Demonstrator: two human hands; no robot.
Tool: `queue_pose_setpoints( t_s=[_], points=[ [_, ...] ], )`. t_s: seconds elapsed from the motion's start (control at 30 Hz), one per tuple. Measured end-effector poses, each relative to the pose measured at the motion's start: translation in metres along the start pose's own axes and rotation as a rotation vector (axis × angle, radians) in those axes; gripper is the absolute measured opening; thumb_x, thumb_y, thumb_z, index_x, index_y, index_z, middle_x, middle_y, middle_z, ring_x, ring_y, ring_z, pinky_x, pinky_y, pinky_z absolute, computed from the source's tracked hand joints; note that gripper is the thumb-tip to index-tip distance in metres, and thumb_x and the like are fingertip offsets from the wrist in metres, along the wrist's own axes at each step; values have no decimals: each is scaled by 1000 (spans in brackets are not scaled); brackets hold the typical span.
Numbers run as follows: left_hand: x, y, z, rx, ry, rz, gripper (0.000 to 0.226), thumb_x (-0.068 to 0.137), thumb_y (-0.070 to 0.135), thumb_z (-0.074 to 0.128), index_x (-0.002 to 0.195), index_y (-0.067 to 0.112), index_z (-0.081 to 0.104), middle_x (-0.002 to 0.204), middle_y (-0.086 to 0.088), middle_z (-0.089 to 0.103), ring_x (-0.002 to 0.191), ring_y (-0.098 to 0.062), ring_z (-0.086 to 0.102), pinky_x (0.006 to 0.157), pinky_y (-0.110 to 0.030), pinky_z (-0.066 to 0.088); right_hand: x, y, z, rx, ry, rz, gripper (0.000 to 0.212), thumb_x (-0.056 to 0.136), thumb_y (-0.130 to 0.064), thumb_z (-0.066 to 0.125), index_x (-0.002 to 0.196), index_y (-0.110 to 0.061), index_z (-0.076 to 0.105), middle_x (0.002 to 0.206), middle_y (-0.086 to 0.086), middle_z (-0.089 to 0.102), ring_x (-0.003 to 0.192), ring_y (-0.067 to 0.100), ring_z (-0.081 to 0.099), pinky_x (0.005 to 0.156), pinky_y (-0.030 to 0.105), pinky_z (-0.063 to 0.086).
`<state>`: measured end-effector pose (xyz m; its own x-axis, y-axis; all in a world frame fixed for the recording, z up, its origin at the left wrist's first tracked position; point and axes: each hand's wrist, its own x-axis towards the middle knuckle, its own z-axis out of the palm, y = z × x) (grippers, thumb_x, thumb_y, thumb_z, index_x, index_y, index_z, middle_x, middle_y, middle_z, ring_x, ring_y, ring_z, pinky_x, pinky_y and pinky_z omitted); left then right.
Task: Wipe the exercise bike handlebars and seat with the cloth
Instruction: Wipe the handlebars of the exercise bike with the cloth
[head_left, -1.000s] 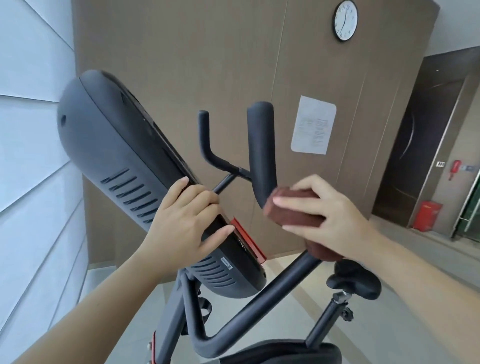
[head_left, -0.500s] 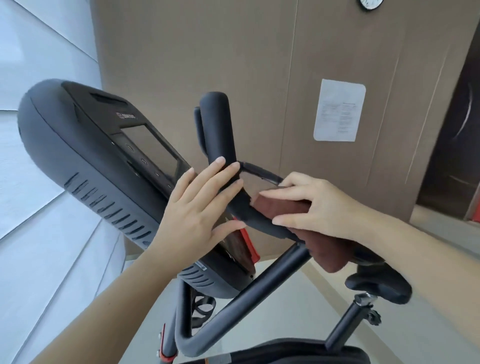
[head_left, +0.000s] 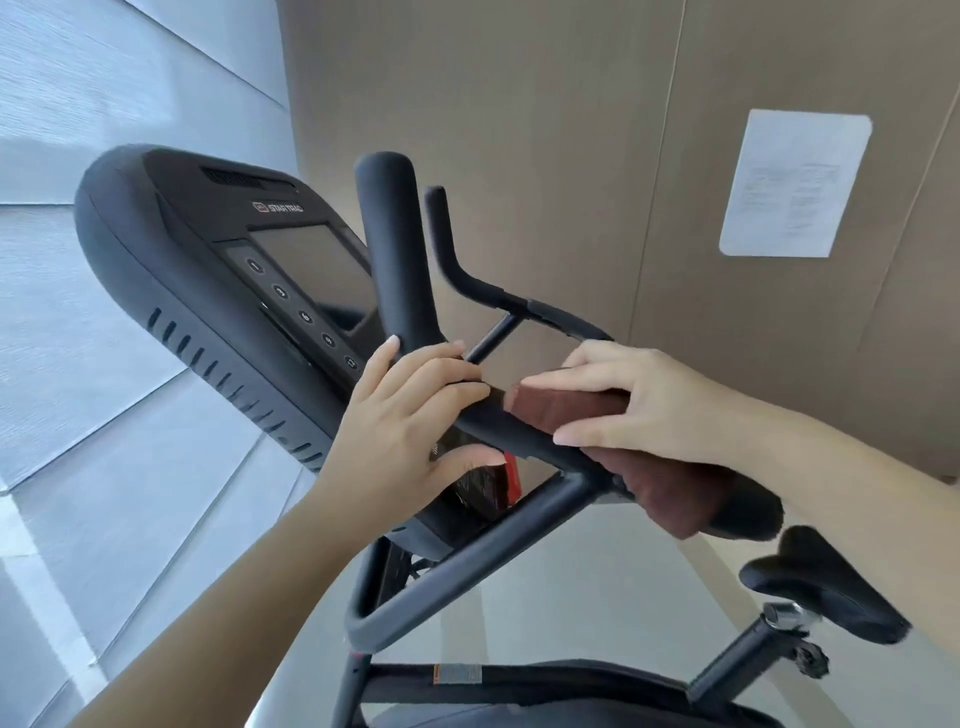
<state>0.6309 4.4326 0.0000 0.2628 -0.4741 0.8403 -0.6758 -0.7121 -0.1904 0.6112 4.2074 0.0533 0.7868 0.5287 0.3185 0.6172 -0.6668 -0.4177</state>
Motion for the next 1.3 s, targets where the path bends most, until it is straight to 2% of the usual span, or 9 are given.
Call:
queue_pose_setpoints(
  t_s=[0.1, 0.27, 0.37, 0.57, 0.73, 0.87, 0.93, 1.17, 1.3],
  points=[
    [0, 10, 1, 20, -29, -47, 49, 79, 50, 52, 98, 7, 66, 102, -7, 66, 113, -17, 47, 106, -49, 19, -29, 20, -8, 11, -13, 15, 40, 76, -31, 71, 100, -61, 57, 103, -19, 51, 102, 1, 52, 98, 28, 39],
    [3, 24, 3, 38, -122, -43, 54, 79, 55, 48, 101, 9, 65, 104, -6, 65, 100, -19, 57, 106, -49, 16, -38, 29, -27, -143, -73, -41, 34, 73, -36, 72, 99, -56, 61, 103, -21, 50, 101, -3, 49, 88, 8, 34],
    [12, 32, 9, -19, -153, -47, 51, 80, 54, 47, 99, 11, 66, 101, -3, 66, 95, -16, 57, 105, -39, 19, -47, 39, -48, -76, 158, 0, 33, 67, -46, 69, 98, -55, 63, 100, -21, 54, 100, -3, 51, 82, 2, 33],
    [18, 47, 25, -56, -91, -101, 38, 76, 53, 58, 92, 20, 70, 94, 6, 68, 87, -19, 63, 85, -32, 30, -40, 36, 11, -11, 158, 4, 33, 78, -39, 67, 98, -62, 55, 108, -18, 50, 104, 1, 50, 92, 24, 39],
    [14, 42, 29, -67, -69, -94, 33, 80, 49, 58, 93, 20, 69, 96, 7, 67, 90, -17, 61, 87, -30, 28, -71, 56, 6, -34, 265, 105, 34, 78, -35, 68, 101, -57, 58, 103, -20, 49, 99, 1, 51, 81, 7, 36],
    [14, 46, 31, -48, -33, -111, 37, 76, 51, 59, 88, 18, 69, 91, 4, 68, 85, -21, 61, 88, -31, 28, -100, 61, 10, 9, 362, 210, 33, 77, -27, 70, 101, -49, 63, 100, -21, 51, 95, -1, 52, 74, 14, 41],
    [15, 49, 32, -49, -27, -130, 40, 74, 53, 59, 84, 15, 68, 89, 2, 68, 84, -24, 62, 88, -32, 27, -90, 54, 11, 12, 389, 217, 31, 77, -28, 70, 100, -49, 63, 99, -19, 52, 97, -2, 52, 81, 12, 39],
    [16, 51, 34, -37, -18, -151, 43, 73, 56, 58, 84, 16, 69, 88, 2, 68, 84, -24, 62, 88, -33, 27, -69, 43, 24, -201, 366, -36, 36, 80, -33, 67, 115, -31, 62, 109, -5, 48, 104, 13, 48, 91, 18, 39],
    [17, 55, 36, -26, 20, -177, 44, 70, 58, 58, 80, 16, 67, 86, 3, 67, 82, -23, 61, 87, -32, 27, -104, 59, 27, -215, 449, -48, 37, 78, -35, 65, 115, -29, 62, 106, -6, 48, 100, 12, 50, 90, 10, 36]
  ],
)
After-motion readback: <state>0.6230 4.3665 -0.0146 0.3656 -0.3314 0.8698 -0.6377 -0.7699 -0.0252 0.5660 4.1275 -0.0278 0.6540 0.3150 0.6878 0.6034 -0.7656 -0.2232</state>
